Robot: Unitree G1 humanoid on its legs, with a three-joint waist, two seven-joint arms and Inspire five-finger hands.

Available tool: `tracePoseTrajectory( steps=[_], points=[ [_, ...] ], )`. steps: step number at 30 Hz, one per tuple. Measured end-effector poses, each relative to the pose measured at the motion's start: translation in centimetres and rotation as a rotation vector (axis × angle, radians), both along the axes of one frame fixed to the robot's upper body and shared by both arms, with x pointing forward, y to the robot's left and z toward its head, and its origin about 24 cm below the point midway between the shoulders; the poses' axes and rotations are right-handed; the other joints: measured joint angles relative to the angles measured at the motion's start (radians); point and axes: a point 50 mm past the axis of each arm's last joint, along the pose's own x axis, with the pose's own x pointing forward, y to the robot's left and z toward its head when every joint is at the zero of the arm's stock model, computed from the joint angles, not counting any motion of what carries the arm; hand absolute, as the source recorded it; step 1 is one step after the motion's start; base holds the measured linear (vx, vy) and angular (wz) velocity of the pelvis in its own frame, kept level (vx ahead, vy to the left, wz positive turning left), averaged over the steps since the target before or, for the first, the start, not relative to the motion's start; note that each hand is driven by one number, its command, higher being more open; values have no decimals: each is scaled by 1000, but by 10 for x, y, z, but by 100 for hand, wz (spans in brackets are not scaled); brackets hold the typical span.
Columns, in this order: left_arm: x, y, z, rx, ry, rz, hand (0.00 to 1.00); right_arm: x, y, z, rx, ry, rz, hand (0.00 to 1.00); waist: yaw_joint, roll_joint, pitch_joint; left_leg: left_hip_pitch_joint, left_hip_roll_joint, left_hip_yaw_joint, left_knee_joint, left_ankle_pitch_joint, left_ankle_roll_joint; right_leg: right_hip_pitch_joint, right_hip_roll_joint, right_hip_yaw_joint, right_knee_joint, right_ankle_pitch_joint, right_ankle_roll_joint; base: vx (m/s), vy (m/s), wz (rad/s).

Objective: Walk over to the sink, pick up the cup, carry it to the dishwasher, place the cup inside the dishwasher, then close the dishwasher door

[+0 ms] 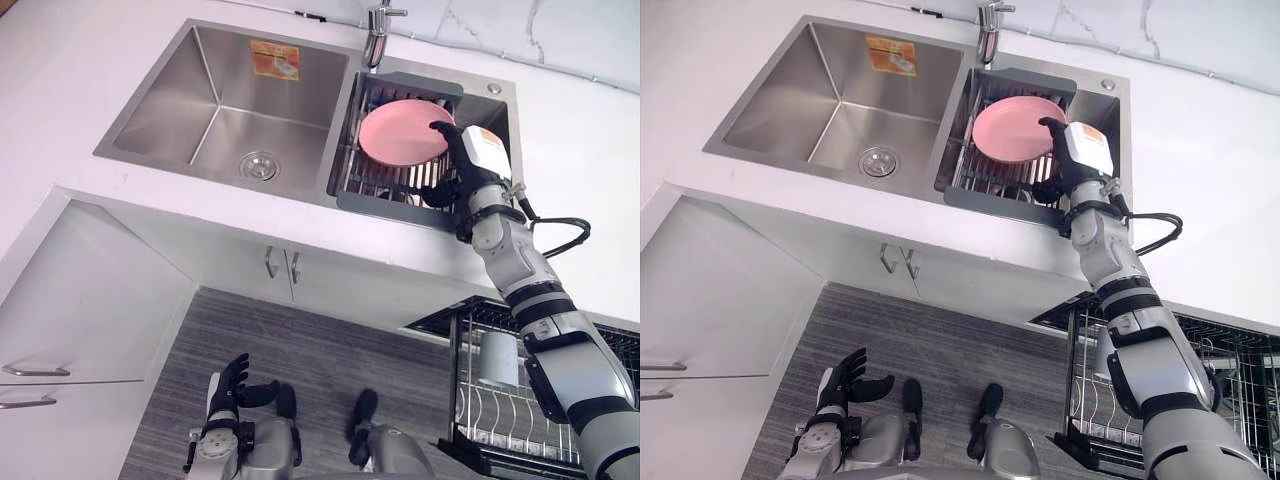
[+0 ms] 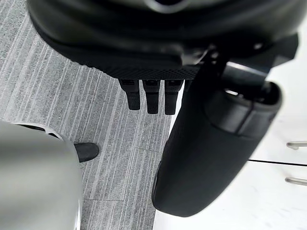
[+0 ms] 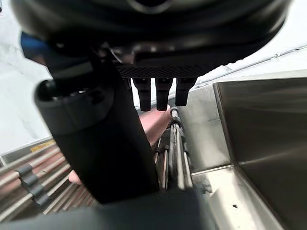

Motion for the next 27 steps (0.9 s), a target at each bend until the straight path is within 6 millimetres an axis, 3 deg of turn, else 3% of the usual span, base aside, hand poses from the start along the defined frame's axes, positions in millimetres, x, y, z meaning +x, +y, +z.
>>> tracePoseTrajectory(
  steps=[14,15,27],
  points=[
    [10,0,5,4,-40,-3,90,16,1,44,-45,-96,-64,90,28,4,21,-79,5,-20,29,0,1,-57,2,-17,5,1,-1,8,-1,4],
    [12,1,7,7,-50,-4,90,17,2,49,-45,-114,-63,30,28,5,33,-83,6,-22,34,0,1,-58,2,-19,6,1,-1,-18,8,6],
    [24,1,13,16,-86,-7,90,15,23,90,-109,-295,3,30,41,3,77,-112,16,-30,57,-3,2,-74,9,-25,10,2,-4,-4,1,1]
  ],
)
